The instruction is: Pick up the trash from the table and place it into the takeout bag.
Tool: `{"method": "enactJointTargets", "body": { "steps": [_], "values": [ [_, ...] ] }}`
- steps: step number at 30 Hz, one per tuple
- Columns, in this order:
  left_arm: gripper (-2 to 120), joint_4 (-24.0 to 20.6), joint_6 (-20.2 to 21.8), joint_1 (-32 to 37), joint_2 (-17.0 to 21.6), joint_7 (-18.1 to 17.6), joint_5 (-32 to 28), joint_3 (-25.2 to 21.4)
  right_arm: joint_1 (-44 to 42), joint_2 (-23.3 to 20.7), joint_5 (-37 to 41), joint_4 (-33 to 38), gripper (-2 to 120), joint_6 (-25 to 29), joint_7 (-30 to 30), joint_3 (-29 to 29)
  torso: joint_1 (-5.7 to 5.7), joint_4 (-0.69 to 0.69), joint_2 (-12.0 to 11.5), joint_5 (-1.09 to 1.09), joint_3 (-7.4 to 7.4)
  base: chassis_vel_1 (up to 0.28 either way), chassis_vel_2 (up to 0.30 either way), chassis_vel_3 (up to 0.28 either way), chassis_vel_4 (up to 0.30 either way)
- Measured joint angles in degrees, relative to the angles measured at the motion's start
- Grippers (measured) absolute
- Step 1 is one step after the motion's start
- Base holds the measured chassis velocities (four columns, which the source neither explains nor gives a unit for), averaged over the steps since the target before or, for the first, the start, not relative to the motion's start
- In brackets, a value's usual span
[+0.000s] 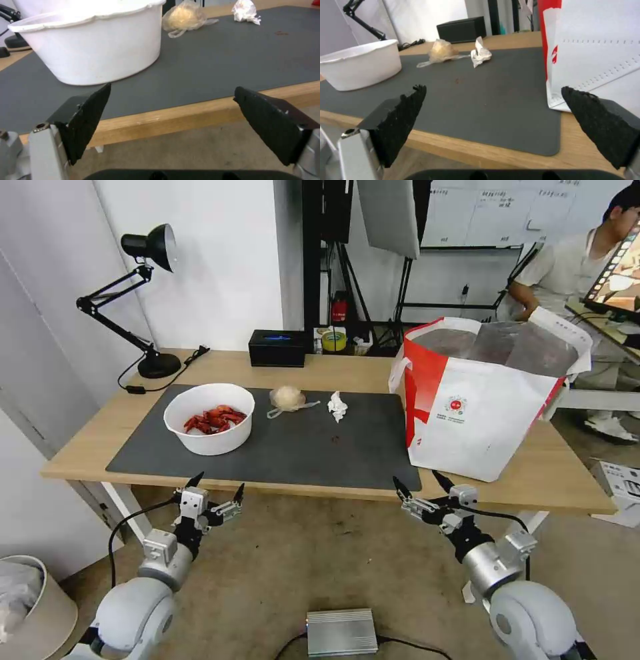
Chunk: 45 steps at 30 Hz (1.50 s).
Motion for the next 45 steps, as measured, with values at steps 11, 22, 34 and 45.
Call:
{"method": "enactJointTargets", "body": {
  "steps": [11, 22, 34, 45],
  "values": [
    [100, -0.3, -0.2, 0.6, -0.6, 0.0, 0.2, -0.2, -0.3, -0.4, 0.1, 0.2, 100, -0.2, 0.3, -0.1, 0.00, 0.00, 0.0, 0.00, 0.01, 0.000, 0.000, 0.000, 0.000],
    [100, -0.3, -0.5, 0.1, -0.6, -0.1, 0.1, -0.3, 3.5, -1.2, 2.8, 0.3, 100, -1.6, 2.4, -2.0, 0.00, 0.00, 0.0, 0.00, 0.01, 0.000, 0.000, 0.000, 0.000],
    [100, -0.4, -0.9, -0.5, -0.7, -0.3, -0.1, -0.6, 21.3, -6.0, 14.3, -4.1, 100, -7.2, 9.0, -12.8, 0.00, -0.01, 0.0, 0.00, 0.01, 0.000, 0.000, 0.000, 0.000],
    [100, -0.9, -1.8, 1.5, -1.9, -0.3, 0.0, -2.7, 41.8, -4.0, 20.0, -16.3, 100, -11.2, 16.2, -24.6, 0.00, 0.00, 0.0, -0.01, 0.01, 0.000, 0.000, 0.000, 0.000]
  ]
}}
